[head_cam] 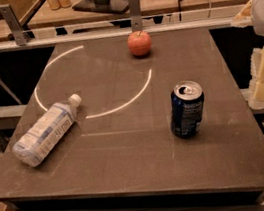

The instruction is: Move apple near blue plastic bottle

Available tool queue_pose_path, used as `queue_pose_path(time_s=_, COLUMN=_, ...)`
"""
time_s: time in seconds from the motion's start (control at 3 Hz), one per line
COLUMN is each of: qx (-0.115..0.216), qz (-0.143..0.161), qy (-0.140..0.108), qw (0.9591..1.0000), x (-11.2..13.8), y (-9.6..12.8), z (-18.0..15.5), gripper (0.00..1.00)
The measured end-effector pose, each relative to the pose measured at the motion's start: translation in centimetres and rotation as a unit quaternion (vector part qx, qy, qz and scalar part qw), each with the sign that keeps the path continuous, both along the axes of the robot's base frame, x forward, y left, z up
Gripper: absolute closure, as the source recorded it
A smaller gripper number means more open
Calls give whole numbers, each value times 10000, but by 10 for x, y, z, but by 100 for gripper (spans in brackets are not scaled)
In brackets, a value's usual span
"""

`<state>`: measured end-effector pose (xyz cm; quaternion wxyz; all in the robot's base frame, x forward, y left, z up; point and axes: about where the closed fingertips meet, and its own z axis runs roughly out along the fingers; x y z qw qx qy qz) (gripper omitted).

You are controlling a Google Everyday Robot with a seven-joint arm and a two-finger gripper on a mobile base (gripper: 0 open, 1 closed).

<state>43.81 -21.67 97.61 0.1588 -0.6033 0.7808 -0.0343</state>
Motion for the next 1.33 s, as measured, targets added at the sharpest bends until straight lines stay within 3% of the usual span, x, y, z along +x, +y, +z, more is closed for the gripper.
queue_pose_path(time_s=0.33, qx=0, qz=0, qy=-1, qw=10000, x=0, y=0, z=0, gripper=0)
queue_pose_path(time_s=0.67, qx=289, qz=-255, qy=-177, qw=9991, x=15, y=-9, z=1, gripper=0)
queue_pose_path(time_s=1.0, qx=958, qz=-450, qy=-578, qw=9927, x=52, y=-24, z=-3, gripper=0)
queue_pose_path(time_s=1.33, qx=2081, qz=-528, qy=-1232, qw=9689, x=133, y=-21, z=-15, gripper=0)
